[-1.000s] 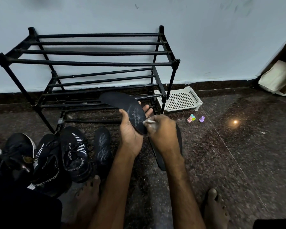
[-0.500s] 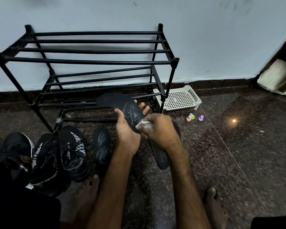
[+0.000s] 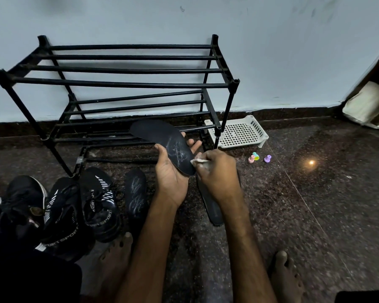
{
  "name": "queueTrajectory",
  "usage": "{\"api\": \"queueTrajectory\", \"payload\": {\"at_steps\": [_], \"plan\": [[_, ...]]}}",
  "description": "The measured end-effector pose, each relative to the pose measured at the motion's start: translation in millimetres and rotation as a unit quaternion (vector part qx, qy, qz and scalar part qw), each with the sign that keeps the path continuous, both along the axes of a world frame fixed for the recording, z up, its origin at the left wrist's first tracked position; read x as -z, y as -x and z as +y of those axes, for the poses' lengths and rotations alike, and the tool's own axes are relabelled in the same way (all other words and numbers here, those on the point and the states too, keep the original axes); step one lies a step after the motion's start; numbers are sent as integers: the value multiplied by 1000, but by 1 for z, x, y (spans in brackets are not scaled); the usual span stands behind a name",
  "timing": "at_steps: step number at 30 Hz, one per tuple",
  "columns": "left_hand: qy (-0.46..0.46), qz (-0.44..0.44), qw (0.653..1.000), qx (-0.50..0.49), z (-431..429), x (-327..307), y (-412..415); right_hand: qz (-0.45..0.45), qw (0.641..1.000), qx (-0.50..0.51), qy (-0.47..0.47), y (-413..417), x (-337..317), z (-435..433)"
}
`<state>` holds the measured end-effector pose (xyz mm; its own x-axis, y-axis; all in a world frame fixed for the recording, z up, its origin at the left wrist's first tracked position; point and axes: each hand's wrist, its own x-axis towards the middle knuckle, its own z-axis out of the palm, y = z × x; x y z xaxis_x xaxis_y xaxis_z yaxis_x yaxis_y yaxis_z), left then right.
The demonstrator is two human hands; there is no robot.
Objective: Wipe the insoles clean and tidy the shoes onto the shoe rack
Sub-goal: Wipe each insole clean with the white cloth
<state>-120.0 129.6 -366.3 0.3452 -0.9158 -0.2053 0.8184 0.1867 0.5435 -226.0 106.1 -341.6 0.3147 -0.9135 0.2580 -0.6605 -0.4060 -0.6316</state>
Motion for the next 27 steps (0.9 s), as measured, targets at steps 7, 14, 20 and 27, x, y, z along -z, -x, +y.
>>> {"api": "queueTrajectory", "payload": {"at_steps": [7, 14, 20, 27], "plan": [[-8, 29, 1000, 1, 1, -1, 2, -12, 1000, -26, -10, -5, -3, -1], [-43, 45, 998, -4, -2, 1, 0, 0, 985, -124, -116, -5, -10, 6], [-44, -1, 999, -7, -2, 4, 1, 4, 997, -21, -70, 5, 3, -1], [-56, 24, 998, 18, -3, 3, 5, -62, 993, -66, -74, -2, 0, 0]]}}
